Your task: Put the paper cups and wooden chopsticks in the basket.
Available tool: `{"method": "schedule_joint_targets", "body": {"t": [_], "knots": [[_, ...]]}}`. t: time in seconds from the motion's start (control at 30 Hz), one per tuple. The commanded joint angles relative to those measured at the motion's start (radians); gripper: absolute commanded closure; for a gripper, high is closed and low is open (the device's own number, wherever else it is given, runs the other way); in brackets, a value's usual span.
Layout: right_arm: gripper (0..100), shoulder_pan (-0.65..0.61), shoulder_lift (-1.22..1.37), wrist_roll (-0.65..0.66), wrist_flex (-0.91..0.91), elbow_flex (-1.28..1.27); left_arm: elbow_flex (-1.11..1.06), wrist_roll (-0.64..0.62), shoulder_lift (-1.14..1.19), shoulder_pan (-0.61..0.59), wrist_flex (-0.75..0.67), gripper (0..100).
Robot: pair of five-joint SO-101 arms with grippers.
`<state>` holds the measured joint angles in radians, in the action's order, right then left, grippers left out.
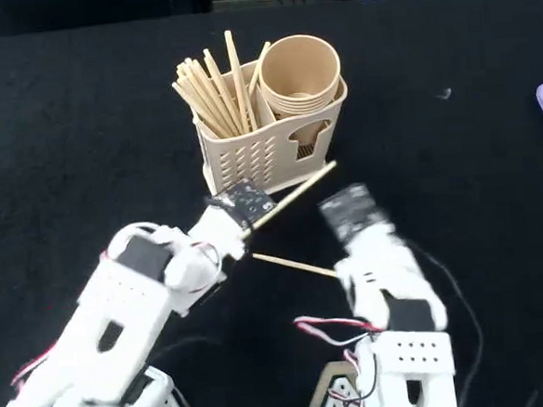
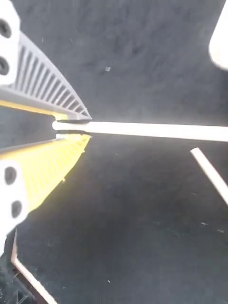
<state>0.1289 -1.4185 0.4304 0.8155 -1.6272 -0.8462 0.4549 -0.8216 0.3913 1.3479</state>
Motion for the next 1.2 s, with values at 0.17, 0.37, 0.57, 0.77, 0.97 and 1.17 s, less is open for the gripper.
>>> {"method": "schedule_joint_targets", "body": {"t": [0.17,0.37,0.57,0.77,0.97,1.17], "knots": [[98.7,0.129,-0.266,-0.143,0.043,-0.036,0.09,-0.041,-0.374,-0.042,0.025,97],[98.5,0.127,-0.432,-0.143,0.15,-0.061,0.226,-0.224,-0.486,-0.108,-0.236,97],[98.5,0.097,-0.463,-0.143,0.19,-0.059,0.11,-0.414,-0.473,-0.117,-0.669,97],[98.4,0.086,-0.46,-0.141,0.192,-0.059,0.027,-0.506,-0.313,-0.105,-0.957,97],[98.4,0.086,-0.46,-0.141,0.19,-0.059,0.081,-0.539,-0.075,-0.065,-1.068,97],[98.4,0.086,-0.46,-0.141,0.189,-0.059,0.202,-0.54,0.157,-0.045,-1.088,97]]}}
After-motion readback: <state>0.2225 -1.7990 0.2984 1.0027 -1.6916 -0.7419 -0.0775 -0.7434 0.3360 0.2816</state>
